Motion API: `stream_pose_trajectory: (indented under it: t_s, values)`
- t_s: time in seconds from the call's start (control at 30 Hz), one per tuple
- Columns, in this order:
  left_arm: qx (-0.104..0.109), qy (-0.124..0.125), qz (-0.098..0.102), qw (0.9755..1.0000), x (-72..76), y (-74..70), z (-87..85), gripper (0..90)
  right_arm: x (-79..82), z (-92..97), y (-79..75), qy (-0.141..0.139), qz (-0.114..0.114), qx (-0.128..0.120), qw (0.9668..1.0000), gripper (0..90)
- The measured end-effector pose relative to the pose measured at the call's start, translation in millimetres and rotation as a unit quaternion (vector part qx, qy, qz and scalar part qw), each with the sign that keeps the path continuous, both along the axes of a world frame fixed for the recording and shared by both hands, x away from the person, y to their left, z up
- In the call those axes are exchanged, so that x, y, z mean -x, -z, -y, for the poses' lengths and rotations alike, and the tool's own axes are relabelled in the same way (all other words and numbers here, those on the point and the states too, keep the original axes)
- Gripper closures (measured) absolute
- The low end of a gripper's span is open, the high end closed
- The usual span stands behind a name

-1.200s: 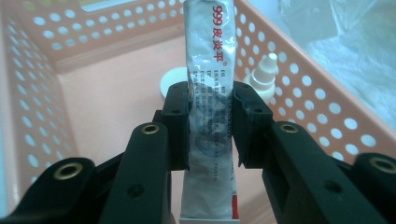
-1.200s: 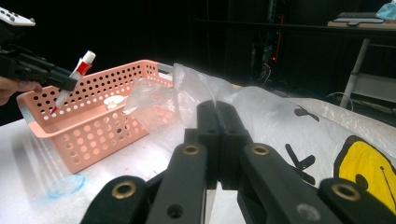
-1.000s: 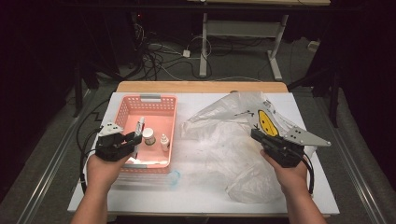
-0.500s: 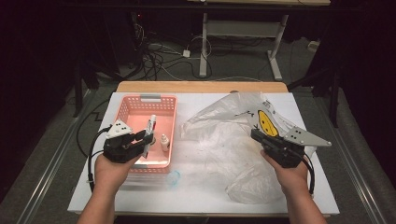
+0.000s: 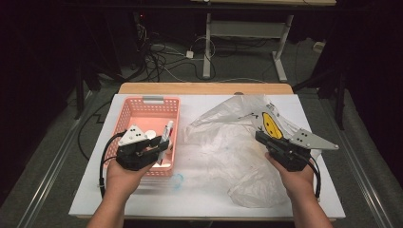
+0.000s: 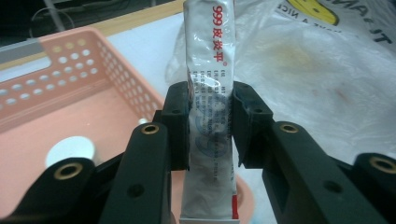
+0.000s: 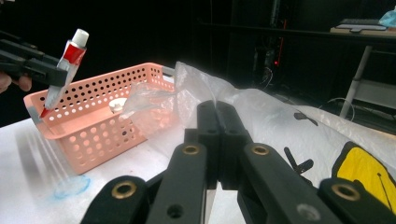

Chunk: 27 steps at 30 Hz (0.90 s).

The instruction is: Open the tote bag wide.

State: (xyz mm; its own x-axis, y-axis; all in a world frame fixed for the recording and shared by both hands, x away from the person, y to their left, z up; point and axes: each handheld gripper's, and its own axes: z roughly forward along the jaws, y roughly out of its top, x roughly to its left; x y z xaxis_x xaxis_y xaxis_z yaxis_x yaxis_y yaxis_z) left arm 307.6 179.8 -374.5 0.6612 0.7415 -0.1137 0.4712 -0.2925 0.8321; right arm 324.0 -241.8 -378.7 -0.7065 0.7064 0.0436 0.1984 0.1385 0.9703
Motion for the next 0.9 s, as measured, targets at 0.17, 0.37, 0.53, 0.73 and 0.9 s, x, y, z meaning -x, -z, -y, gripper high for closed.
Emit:
stream_pose_trajectory:
  t_s: [0.17, 0.37, 0.53, 0.73, 0.9]
  values:
    - [0.002, 0.022, 0.008, 0.9997, 4.8, -1.2, 13.1, 68.1, 0.7, 0.3, -0.8, 0.003, 0.004, 0.002, 1.0, 90.0]
    - [0.004, 0.047, 0.012, 0.9988, 8.2, -0.4, 26.6, 68.1, 0.0, 1.6, -0.2, 0.007, 0.006, 0.002, 1.0, 90.0]
    - [-0.006, 0.072, 0.0, 0.9974, 8.8, 9.2, 46.4, 68.1, -0.1, 1.0, -0.4, 0.005, 0.005, 0.003, 1.0, 90.0]
    - [-0.013, 0.094, -0.017, 0.9954, 3.0, 20.8, 72.8, 68.1, -0.1, -0.1, 0.4, 0.0, 0.004, 0.005, 1.0, 90.0]
    - [-0.009, 0.103, -0.021, 0.9944, -3.0, 25.9, 90.2, 68.0, 0.7, -0.4, -0.6, 0.001, 0.007, 0.004, 1.0, 90.0]
